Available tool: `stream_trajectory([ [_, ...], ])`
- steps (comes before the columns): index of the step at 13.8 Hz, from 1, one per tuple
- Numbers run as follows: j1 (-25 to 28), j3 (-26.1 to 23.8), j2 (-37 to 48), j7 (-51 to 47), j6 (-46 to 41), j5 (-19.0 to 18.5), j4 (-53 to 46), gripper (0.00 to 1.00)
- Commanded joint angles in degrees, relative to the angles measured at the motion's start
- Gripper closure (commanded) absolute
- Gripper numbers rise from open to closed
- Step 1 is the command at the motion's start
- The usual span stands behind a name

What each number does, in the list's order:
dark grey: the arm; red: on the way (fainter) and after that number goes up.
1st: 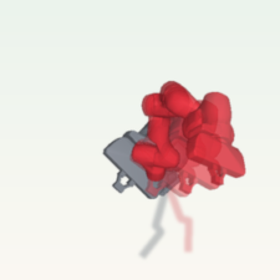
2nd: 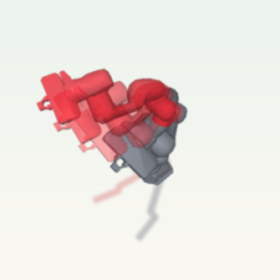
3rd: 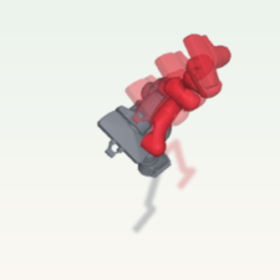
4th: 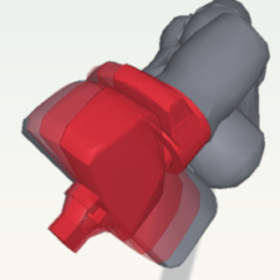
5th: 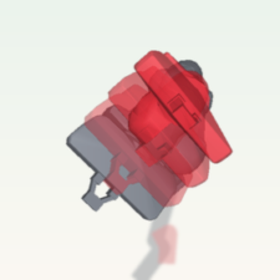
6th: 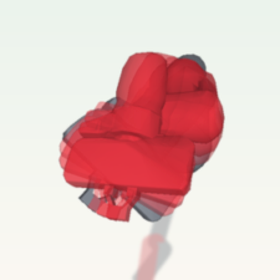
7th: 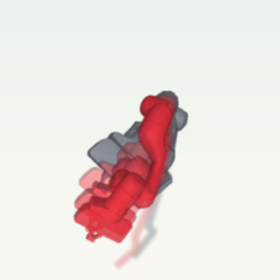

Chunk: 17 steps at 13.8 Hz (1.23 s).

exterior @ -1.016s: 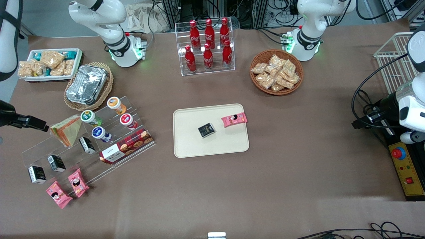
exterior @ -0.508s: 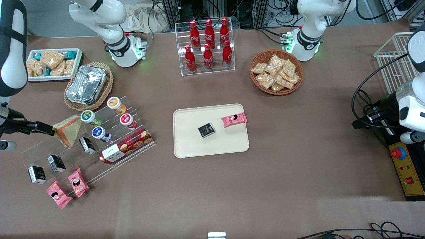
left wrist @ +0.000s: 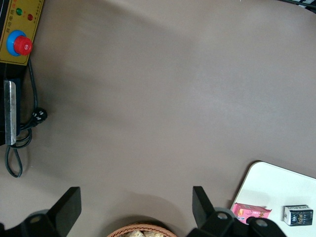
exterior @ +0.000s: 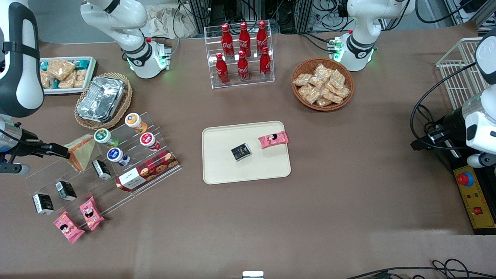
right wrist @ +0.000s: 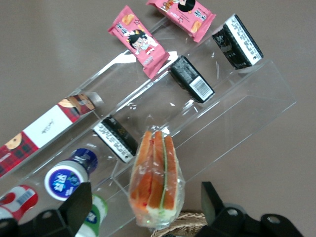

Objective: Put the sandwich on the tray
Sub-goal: 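Close the right gripper on the wrapped sandwich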

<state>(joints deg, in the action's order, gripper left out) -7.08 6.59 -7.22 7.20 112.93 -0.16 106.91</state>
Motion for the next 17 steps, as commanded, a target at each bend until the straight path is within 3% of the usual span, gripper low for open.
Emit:
stream_trajectory([
  [1,-0.8,0.0,0.1,1.2,3.3,0.8,2.8,0.01],
  [9,-1.5,-0.1,-1.8,-0.7,9.7,0.9,8.5,0.02],
  [10,-1.5,-0.1,-2.0,-1.1,9.9,0.9,8.6,0.10],
  [11,-1.5,-0.1,-1.9,-1.1,9.9,0.9,8.6,0.34],
  [13,-1.5,-0.1,-1.6,-0.4,8.6,0.9,8.6,0.95],
  [14,-1.5,-0.1,-1.3,-0.2,7.8,0.9,8.4,1.00],
  [17,-1.5,-0.1,-1.0,0.0,6.7,0.9,5.9,1.00],
])
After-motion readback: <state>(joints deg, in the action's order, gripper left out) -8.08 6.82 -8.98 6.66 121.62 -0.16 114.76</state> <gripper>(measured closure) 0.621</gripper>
